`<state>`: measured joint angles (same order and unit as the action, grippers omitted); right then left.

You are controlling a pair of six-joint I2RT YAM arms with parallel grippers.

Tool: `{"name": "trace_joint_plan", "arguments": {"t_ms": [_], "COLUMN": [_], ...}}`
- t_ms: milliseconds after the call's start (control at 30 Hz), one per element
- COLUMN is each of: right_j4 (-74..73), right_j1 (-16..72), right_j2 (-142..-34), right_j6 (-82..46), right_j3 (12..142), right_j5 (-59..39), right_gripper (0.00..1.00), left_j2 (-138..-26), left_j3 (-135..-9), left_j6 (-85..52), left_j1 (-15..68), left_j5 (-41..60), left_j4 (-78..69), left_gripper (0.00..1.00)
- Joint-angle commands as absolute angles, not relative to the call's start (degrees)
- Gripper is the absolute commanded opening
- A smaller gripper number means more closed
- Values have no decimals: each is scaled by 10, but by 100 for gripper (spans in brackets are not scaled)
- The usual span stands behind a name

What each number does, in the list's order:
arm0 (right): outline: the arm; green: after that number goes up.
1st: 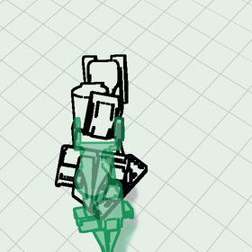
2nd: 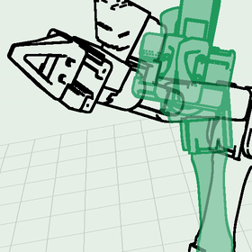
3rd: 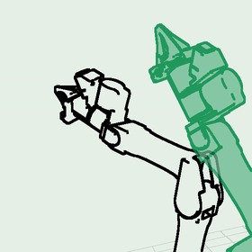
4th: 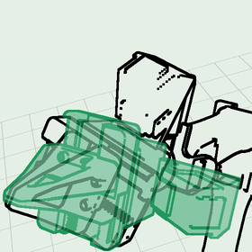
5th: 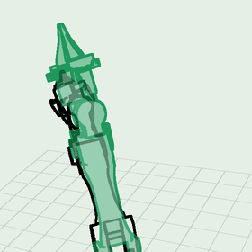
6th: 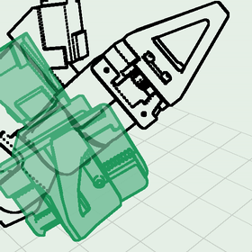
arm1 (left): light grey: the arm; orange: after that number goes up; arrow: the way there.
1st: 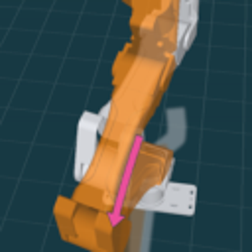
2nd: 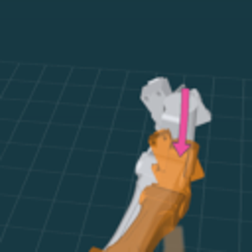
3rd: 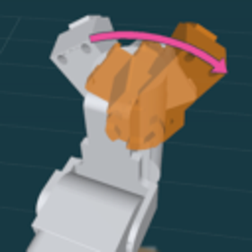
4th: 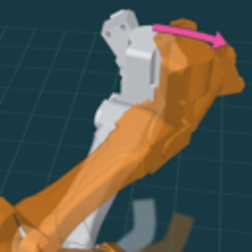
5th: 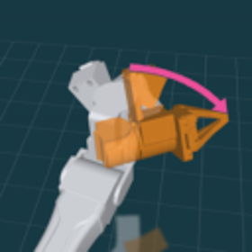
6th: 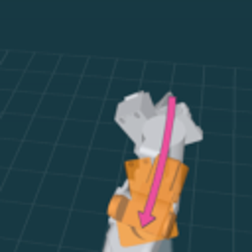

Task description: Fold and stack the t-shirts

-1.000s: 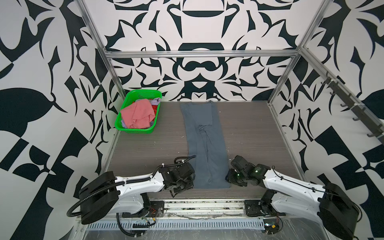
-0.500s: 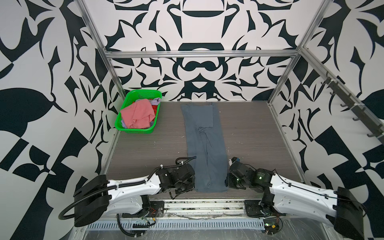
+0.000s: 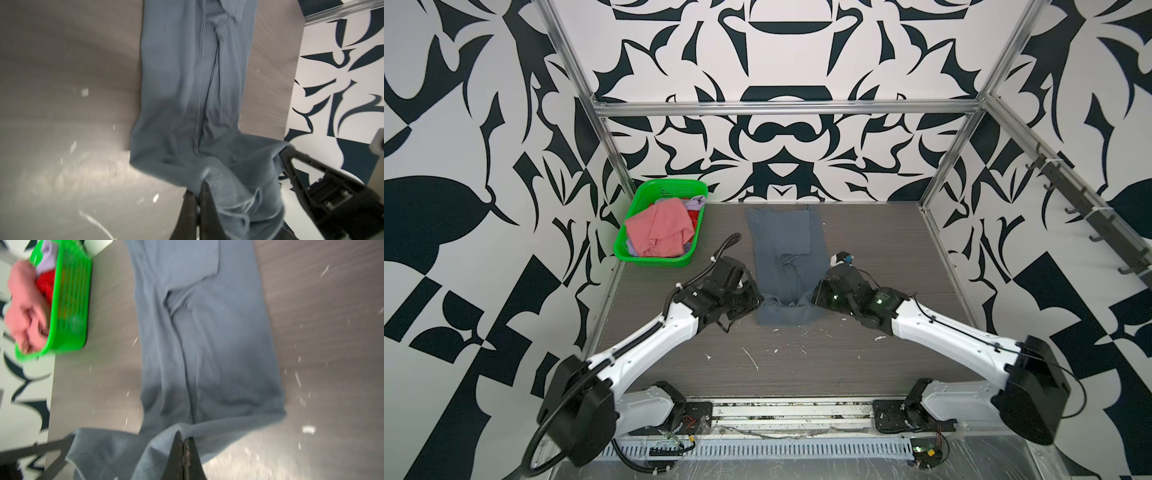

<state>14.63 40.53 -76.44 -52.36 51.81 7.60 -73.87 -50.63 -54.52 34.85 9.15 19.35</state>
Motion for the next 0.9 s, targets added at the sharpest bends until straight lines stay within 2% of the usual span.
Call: {"name": "trace_joint_plan", "arguments": {"t_ms": [0, 200, 433, 467, 500, 533, 600, 667, 867], "right_j4": [93, 71, 29, 12, 0, -16, -39, -57, -42], "right_j1": [358, 289, 230, 223, 215, 206, 192, 179, 162], "right_j2": [-811, -937, -1039, -1046, -1053, -1058, -1060, -1055, -1021], "right_j6": [-480, -470, -485, -488, -494, -498, -505, -511, -497], "right_j3": [566, 640, 699, 700, 702, 705, 706, 703, 694], "right_j5": [51, -8, -36, -38, -44, -53, -57, -61, -84], "right_gripper": [0, 0, 0, 1, 9, 23, 39, 50, 51], "left_j2": [-810, -937, -1046, -1061, -1075, -1088, -1104, -1108, -1076], "left_j3": [-560, -630, -700, -709, -722, -738, -762, -776, -773], "left_j6": [-461, -444, -447, -449, -452, -455, -457, -455, -446], "left_j1": [314, 254, 196, 189, 182, 175, 165, 158, 139], "left_j5": [123, 180, 244, 254, 260, 269, 279, 270, 252], "left_j4": [163, 118, 69, 60, 53, 52, 53, 54, 72], "left_gripper": [0, 0, 0, 2, 13, 27, 42, 46, 51]}}
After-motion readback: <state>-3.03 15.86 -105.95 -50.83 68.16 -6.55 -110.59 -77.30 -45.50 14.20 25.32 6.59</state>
